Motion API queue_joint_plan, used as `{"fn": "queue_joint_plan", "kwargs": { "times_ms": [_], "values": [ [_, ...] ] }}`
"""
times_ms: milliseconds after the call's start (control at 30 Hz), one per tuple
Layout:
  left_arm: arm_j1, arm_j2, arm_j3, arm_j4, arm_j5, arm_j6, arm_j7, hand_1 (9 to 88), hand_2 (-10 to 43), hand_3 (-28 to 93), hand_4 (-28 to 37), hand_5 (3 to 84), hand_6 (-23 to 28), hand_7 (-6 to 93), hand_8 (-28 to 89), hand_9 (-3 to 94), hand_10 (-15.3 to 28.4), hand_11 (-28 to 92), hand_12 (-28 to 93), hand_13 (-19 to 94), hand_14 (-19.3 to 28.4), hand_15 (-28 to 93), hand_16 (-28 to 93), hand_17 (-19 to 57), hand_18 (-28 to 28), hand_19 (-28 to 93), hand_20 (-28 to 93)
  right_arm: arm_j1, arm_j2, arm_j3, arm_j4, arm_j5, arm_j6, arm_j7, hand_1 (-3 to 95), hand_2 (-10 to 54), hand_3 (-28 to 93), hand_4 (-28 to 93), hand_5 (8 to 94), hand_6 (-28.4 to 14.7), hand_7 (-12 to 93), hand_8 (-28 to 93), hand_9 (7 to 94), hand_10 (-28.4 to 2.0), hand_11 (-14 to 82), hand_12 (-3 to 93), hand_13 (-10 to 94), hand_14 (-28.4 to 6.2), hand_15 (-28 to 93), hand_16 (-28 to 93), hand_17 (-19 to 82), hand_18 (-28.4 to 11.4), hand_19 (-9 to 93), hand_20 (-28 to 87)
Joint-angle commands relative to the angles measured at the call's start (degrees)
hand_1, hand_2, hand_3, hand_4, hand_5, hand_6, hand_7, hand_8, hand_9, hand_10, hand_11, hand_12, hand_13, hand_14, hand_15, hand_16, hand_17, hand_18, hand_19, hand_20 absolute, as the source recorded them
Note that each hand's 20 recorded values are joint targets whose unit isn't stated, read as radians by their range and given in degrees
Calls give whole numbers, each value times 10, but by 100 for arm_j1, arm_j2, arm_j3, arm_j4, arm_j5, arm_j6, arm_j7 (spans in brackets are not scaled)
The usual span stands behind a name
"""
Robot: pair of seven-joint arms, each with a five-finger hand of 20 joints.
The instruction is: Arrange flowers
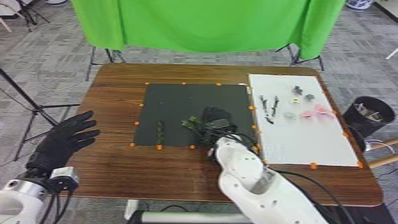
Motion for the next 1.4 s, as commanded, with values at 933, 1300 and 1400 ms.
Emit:
{"fn": "queue_joint_plan", "kwargs": {
  "times_ms": [933,1300,1400],
  "values": [
    [-287,45,251,110,73,-130,-135,253,14,705,-266,307,42,191,-108,269,131,221,136,228,171,342,-19,-93,229,460,62,265,-263,-184,402,-57,335,-235,244,46,866,-165,778,6,553,103,921,-83,503,387,846,-51,847,385,573,-218,932,603],
    [140,16,40,-30,2,63,66,253,15,705,-267,307,42,190,-108,269,130,221,136,228,171,341,-20,-93,229,460,62,368,288,389,-398,-130,167,-348,156,58,817,-177,711,-18,597,-116,853,-103,523,389,789,-65,857,378,514,-223,932,584],
    [193,9,6,-41,-11,74,103,254,15,704,-267,307,43,189,-107,270,131,221,136,228,171,340,-20,-93,229,460,62,422,623,623,-649,42,145,-307,140,58,803,-194,711,-18,598,-120,853,-103,525,386,788,-65,858,376,513,-223,932,581]
  ]
}}
